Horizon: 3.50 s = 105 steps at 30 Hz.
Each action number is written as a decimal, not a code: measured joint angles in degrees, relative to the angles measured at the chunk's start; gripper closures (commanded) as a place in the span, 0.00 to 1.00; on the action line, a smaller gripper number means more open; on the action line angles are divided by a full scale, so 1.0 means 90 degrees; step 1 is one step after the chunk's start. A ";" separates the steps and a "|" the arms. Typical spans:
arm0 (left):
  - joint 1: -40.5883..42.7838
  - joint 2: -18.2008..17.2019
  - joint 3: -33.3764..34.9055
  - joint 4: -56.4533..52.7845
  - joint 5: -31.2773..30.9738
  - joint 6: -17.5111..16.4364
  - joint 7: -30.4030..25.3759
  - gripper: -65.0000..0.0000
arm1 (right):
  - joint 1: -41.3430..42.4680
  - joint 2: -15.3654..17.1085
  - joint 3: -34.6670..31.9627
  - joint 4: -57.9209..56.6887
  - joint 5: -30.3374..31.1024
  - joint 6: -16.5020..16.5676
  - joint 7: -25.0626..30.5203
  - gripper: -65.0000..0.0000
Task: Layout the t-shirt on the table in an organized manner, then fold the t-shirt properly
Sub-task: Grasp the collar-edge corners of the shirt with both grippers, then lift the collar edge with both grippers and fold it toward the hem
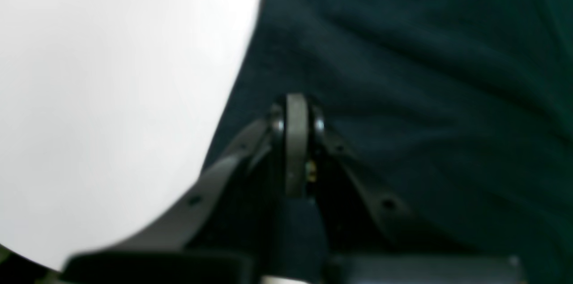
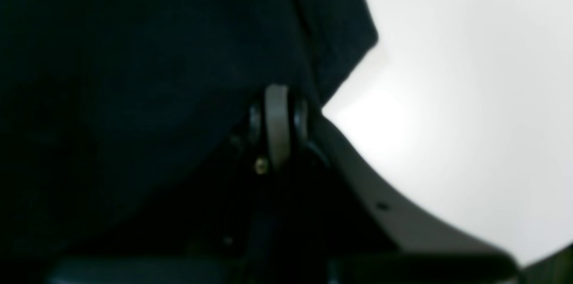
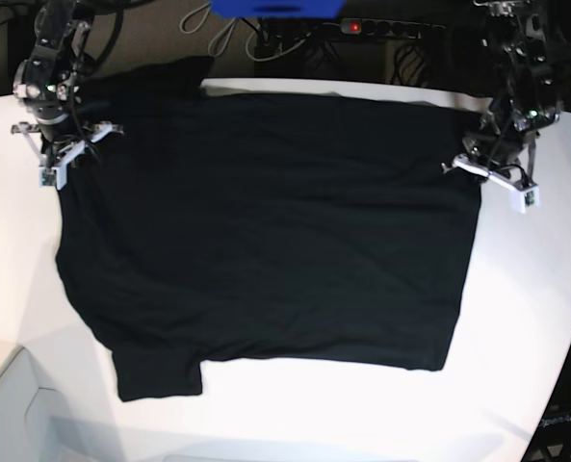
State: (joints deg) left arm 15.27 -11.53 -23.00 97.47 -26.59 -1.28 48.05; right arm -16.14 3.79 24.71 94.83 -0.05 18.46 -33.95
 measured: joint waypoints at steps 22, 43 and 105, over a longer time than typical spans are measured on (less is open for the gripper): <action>0.1581 0.0461 -0.2023 0.1455 0.0024 -0.2011 -0.0017 0.32 | -0.1382 -0.0408 -0.0005 0.1722 -0.0010 0.0087 -0.0010 0.63; 0.0969 0.0294 -0.1382 -0.0189 0.0022 -0.2079 -0.0075 0.24 | -0.1693 -0.0809 0.0454 0.1768 -0.0002 0.0925 -0.0051 0.50; 0.0952 0.0114 -0.0391 -0.0872 0.0423 -0.2101 -0.1107 1.00 | -0.1564 -0.0857 0.0780 0.0755 0.0221 0.0952 0.0304 1.00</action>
State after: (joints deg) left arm 23.83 -10.50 -26.52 89.62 -22.79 -20.18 38.09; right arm -30.22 -3.92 31.73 101.62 1.93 27.03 -31.22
